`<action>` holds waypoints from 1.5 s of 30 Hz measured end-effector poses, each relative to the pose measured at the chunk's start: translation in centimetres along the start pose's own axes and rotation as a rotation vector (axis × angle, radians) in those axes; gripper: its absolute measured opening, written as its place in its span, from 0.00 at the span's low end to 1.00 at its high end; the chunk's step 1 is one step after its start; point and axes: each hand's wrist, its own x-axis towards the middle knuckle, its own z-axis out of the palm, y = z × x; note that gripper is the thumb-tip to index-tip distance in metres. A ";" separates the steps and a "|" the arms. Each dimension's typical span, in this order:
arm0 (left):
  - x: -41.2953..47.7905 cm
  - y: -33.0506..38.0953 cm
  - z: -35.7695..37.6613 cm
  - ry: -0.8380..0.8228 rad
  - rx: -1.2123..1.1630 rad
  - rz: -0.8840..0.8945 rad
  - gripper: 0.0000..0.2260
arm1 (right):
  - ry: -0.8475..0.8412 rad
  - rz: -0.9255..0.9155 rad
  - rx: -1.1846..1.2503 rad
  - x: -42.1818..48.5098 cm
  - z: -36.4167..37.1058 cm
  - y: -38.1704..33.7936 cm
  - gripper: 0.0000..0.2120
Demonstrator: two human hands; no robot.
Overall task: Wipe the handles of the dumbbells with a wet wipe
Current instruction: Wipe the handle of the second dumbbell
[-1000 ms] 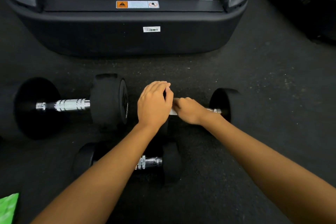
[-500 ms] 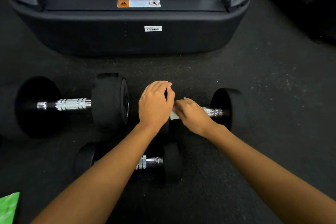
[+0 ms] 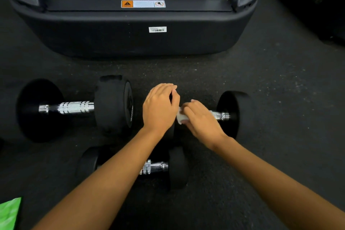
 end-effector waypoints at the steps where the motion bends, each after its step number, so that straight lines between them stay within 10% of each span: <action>1: 0.0 0.0 0.0 0.000 -0.001 0.000 0.12 | 0.007 0.021 -0.013 -0.5 -0.3 0.4 0.13; 10: 0.0 0.2 0.0 0.001 0.004 -0.004 0.13 | -0.156 0.342 0.152 1.3 -1.7 0.3 0.12; 19: -0.2 0.1 0.0 0.016 0.008 0.008 0.12 | -0.231 0.138 0.059 1.2 -0.7 0.9 0.14; 36: 0.0 0.1 -0.1 0.005 0.010 0.004 0.13 | -0.472 0.372 0.260 3.1 -2.3 1.4 0.10; 45: -0.1 0.1 -0.1 0.002 0.009 0.029 0.13 | -0.195 0.139 0.072 1.2 -0.9 0.1 0.12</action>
